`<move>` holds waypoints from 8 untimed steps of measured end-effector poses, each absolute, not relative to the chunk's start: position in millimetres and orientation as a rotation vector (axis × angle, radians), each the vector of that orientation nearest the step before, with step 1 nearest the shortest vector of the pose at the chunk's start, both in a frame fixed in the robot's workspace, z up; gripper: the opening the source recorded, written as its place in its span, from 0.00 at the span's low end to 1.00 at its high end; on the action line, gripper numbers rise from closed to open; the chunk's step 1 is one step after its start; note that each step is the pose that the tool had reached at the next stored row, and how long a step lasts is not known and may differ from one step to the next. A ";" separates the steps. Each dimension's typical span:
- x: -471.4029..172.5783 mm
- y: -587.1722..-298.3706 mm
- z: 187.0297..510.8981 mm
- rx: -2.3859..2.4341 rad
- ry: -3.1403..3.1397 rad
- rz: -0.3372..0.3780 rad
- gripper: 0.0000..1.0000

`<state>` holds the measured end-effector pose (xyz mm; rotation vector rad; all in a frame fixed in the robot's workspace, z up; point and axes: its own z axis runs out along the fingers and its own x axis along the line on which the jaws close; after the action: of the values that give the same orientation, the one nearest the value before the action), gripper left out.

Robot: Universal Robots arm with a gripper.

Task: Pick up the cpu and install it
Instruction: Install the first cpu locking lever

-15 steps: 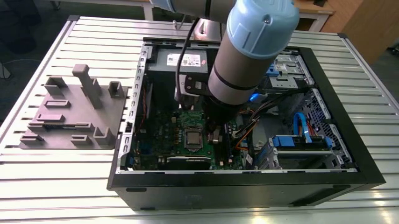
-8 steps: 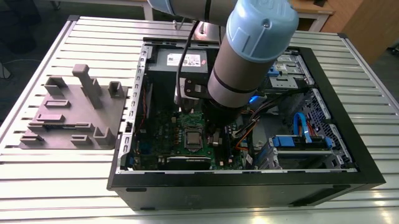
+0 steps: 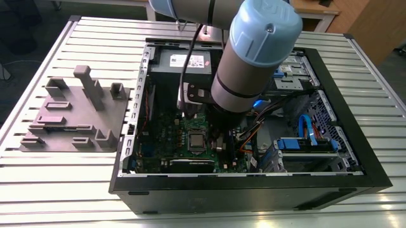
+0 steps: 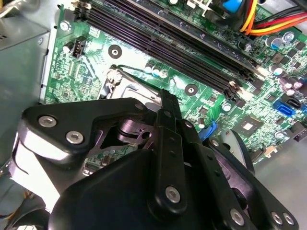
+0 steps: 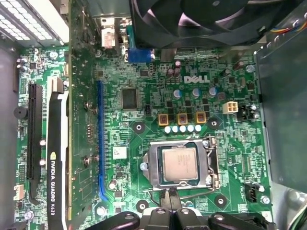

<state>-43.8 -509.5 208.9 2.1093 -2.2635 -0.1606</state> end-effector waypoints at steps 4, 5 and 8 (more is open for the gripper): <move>-44.0 -510.8 203.9 2.114 -2.258 -0.159 0.10; -44.0 -511.2 202.8 2.115 -2.257 -0.159 0.10; -44.2 -512.4 200.2 2.118 -2.253 -0.158 0.10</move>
<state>-44.2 -512.4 200.2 2.1183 -2.2530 -0.1581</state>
